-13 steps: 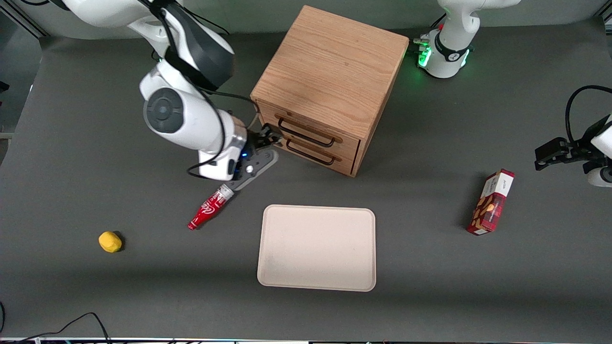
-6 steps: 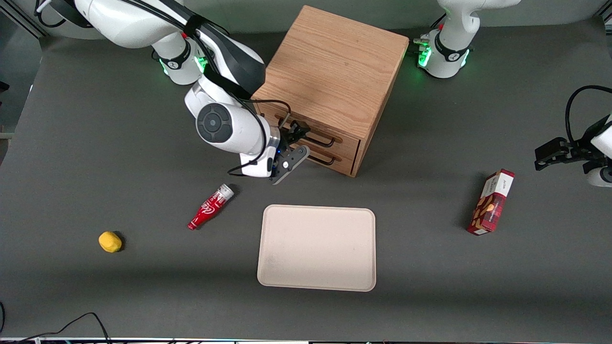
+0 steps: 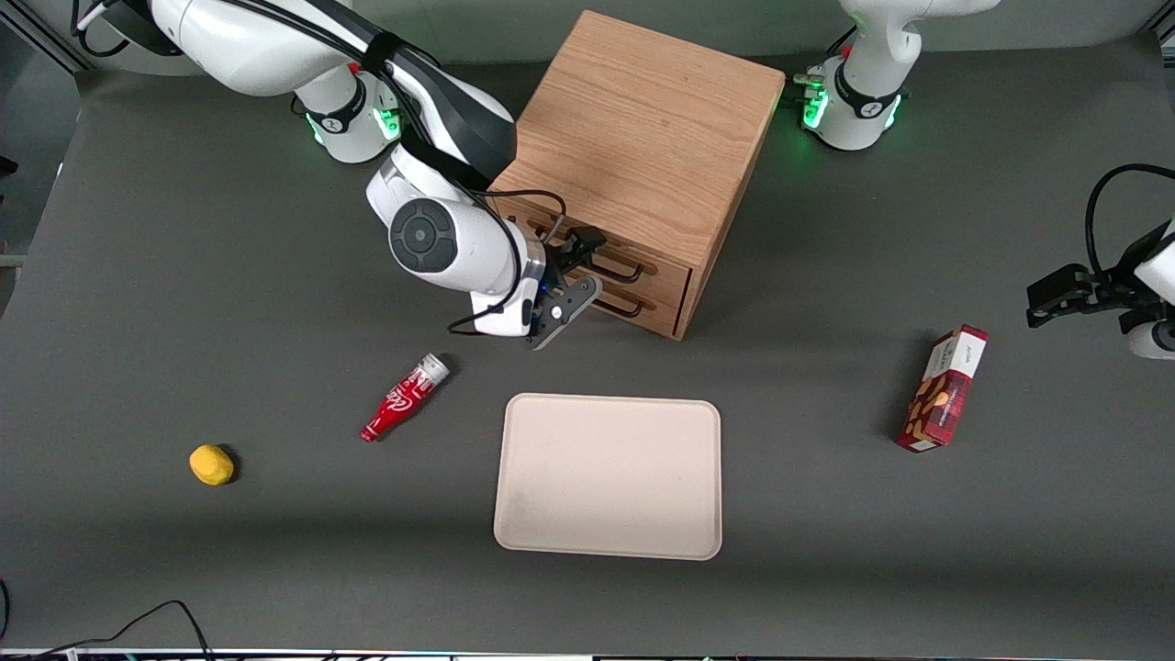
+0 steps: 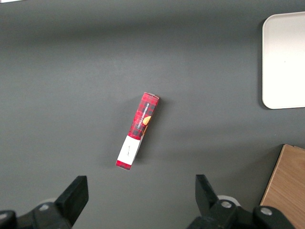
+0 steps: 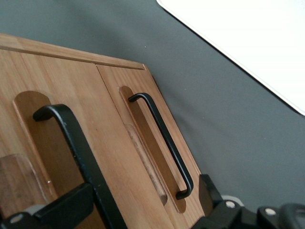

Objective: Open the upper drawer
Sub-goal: 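Hook the right gripper fingers around the upper drawer's black handle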

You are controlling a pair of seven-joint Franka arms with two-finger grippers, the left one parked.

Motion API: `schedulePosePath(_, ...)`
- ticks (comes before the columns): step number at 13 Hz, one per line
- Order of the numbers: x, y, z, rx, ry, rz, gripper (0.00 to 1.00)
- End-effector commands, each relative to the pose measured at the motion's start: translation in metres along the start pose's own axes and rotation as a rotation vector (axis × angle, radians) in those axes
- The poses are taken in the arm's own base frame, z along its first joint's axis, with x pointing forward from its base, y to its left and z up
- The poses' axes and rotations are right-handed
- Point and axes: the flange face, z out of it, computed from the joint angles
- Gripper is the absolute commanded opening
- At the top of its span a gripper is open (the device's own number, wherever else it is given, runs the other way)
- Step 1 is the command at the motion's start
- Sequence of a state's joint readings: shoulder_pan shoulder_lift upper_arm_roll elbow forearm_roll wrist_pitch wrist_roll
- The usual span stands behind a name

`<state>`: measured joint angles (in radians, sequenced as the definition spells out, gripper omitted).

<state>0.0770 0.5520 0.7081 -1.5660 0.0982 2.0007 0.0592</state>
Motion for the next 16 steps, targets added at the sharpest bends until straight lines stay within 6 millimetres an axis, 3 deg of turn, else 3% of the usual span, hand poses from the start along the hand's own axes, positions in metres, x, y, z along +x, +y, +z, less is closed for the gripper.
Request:
schedulePosePath(1, -0.008, -0.002, -0.003, 0.018, -0.03, 0.004, 1.0)
schedulePosePath(7, -0.008, 0.004, -0.025, 0.046, -0.041, 0.015, 1.0)
schedulePosePath(16, 0.003, 0.006, -0.006, 0.044, 0.015, 0.006, 1.0)
